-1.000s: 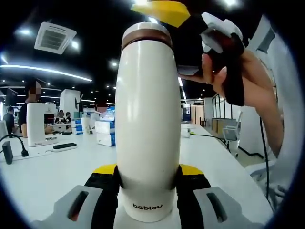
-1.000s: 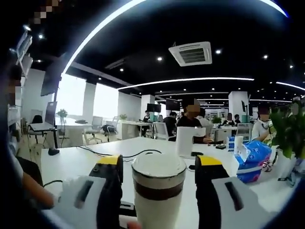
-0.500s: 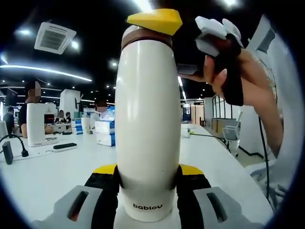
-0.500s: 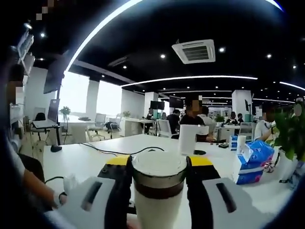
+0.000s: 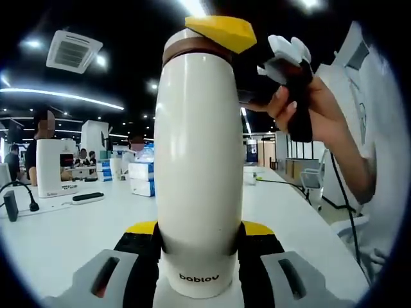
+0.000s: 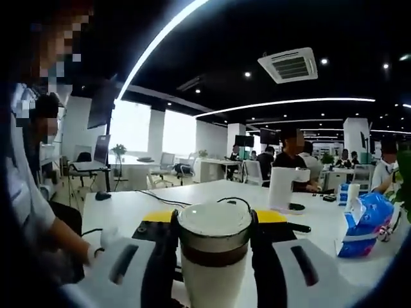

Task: Grasp the water cup twist off the cup lid place the cup lid on the table

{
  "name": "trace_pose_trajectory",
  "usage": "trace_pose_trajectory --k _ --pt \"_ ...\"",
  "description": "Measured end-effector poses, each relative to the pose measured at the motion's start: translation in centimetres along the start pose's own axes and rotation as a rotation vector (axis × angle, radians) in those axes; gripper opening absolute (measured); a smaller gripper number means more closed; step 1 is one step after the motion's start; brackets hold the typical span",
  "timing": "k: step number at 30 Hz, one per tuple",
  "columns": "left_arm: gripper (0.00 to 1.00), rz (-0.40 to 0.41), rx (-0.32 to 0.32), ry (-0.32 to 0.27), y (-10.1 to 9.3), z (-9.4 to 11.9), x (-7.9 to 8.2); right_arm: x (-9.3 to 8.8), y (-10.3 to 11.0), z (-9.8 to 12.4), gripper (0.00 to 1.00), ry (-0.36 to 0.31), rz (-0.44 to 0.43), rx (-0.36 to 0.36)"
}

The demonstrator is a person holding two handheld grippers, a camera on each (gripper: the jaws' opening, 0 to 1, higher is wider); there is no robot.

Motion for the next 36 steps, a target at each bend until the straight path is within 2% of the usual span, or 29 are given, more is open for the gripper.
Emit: trace_pose_trajectory --k 3,7,10,15,22,27,36 --pt "0.48 0.002 0.000 -0.002 0.0 0.0 0.0 -0.1 0.0 -0.1 0.47 -0.014 0.009 0.035" --pt "0.48 0.005 0.001 -0.002 0.0 0.0 0.0 -0.1 -0.3 -0.4 0.47 -0.016 0.011 0.117" --pt "0.48 0.008 0.001 -0.003 0.1 0.0 0.0 -0.2 -0.7 -0.5 0.47 -0.047 0.003 0.183" --pt "0.48 0.008 0.003 -0.003 0.1 0.0 0.0 -0.2 -0.9 -0.5 0.47 -0.061 0.001 0.241" --pt "0.48 0.008 0.001 -0.003 0.0 -0.1 0.0 -0.2 -1.3 -0.6 0.47 -0.044 0.001 0.356" --pt "0.48 0.005 0.000 -0.002 -0.1 -0.1 0.0 0.0 -1.7 -0.7 0.47 -0.003 -0.004 0.423" --pt "0.48 0.000 0.001 -0.002 -0.1 -0.1 0.0 0.3 -1.9 -1.0 0.47 0.084 0.038 0.544"
Point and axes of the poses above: the point that each gripper's makers call its tool centre point, and the gripper's own axes: z roughly backward along the fingers, y roughly to its left, x roughly out of its top, the point moved 7 cm from there along z, roughly backward along the fingers, and after that the axes turned 1 degree about y, right-handed, at the moved point
